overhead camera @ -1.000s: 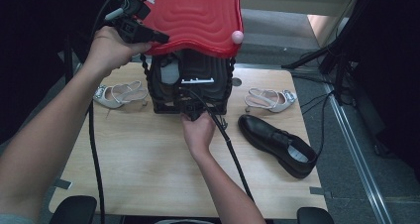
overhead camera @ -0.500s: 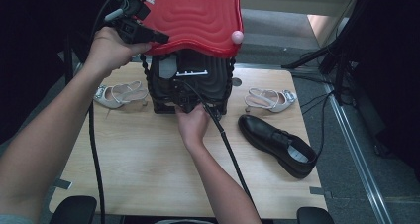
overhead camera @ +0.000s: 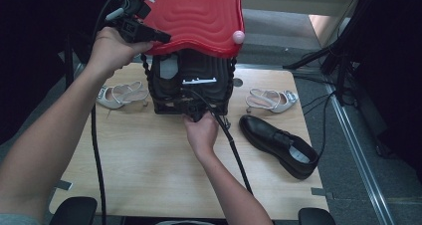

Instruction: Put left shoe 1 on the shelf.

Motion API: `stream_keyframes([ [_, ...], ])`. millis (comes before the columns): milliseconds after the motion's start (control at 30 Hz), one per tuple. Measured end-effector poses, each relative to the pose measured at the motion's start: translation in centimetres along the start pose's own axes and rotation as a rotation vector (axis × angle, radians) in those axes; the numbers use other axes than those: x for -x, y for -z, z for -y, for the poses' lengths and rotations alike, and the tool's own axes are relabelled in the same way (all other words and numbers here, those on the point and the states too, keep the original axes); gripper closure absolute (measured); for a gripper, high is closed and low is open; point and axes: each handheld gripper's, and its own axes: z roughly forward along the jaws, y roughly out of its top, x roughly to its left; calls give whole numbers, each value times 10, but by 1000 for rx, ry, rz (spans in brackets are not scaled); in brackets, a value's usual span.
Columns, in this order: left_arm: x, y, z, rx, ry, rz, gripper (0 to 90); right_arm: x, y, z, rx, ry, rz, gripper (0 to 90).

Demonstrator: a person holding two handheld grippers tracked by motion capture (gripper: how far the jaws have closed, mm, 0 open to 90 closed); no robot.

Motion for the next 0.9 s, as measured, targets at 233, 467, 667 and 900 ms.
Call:
stream_keyframes([
  [233, 1, 0, -1, -2, 0, -5, 900, 9, 7, 5, -4, 26, -12, 874],
  [467, -1, 2, -4, 7, 22, 8, 852, 17, 22, 22, -19, 51, -13, 859],
  [667, 6, 15, -7, 41, 28, 40, 786, 28, 44, 34, -41, 52, -40, 814],
  [900, 17, 37, 3, 44, 11, 66, 685, 39, 64, 44, -48, 72, -109, 731],
])
